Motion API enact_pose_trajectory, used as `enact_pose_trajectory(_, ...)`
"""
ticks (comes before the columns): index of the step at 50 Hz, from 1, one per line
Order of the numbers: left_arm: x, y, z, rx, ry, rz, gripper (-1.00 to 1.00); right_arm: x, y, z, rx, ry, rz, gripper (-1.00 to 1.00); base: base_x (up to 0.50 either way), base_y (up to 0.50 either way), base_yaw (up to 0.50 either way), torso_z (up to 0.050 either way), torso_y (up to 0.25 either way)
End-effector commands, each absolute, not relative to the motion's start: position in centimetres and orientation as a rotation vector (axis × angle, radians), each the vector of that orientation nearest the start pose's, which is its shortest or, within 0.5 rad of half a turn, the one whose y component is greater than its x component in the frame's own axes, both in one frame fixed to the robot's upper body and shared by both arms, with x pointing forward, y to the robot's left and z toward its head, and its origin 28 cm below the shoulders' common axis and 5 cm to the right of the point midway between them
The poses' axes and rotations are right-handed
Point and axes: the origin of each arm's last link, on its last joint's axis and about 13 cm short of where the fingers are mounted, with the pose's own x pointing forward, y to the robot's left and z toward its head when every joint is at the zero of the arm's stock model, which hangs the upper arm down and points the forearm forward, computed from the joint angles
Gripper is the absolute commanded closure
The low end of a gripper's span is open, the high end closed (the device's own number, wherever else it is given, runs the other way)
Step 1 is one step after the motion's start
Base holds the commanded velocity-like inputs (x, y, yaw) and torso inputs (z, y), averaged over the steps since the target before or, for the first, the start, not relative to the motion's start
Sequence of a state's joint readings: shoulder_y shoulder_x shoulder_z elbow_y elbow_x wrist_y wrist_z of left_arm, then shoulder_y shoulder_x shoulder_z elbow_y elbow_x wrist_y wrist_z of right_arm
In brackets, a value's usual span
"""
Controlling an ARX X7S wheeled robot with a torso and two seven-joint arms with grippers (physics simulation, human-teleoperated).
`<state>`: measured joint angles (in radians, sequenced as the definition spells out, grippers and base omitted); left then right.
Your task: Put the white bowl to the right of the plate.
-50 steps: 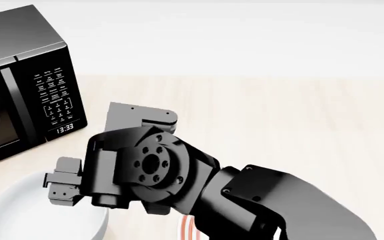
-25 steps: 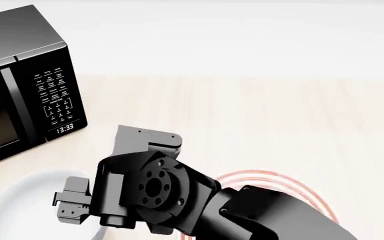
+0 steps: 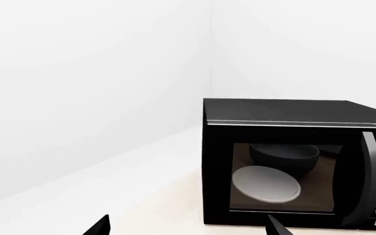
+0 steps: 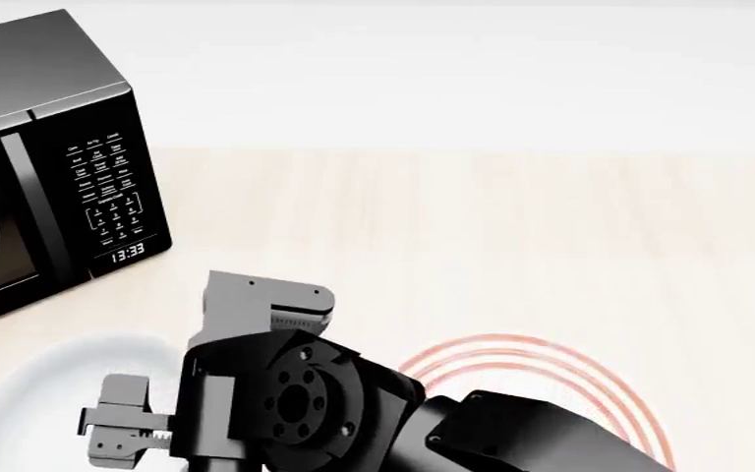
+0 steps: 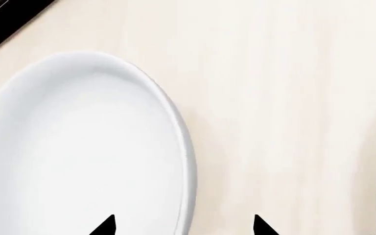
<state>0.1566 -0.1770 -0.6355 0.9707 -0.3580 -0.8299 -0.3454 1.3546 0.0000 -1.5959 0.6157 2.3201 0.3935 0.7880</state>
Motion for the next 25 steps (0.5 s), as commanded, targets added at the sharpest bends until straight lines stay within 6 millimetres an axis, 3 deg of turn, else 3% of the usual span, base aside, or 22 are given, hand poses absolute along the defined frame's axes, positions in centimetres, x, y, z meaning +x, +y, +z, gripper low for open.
enact_pose_trajectory(1,12.0,30.4,14.6,0.016,-0.087,0.675,-1.00,31.7,7.0,16.3,0.231,1.035,0.290,-1.00,0.00,0.00,0.00,0.000,0.000)
enact_pose_trajectory(25,12.0,30.4,14.6,0.013,-0.087,0.667,-1.00,31.5,6.7,14.3,0.289,1.044,0.334,-1.00,0.00,0.00,0.00,0.000,0.000)
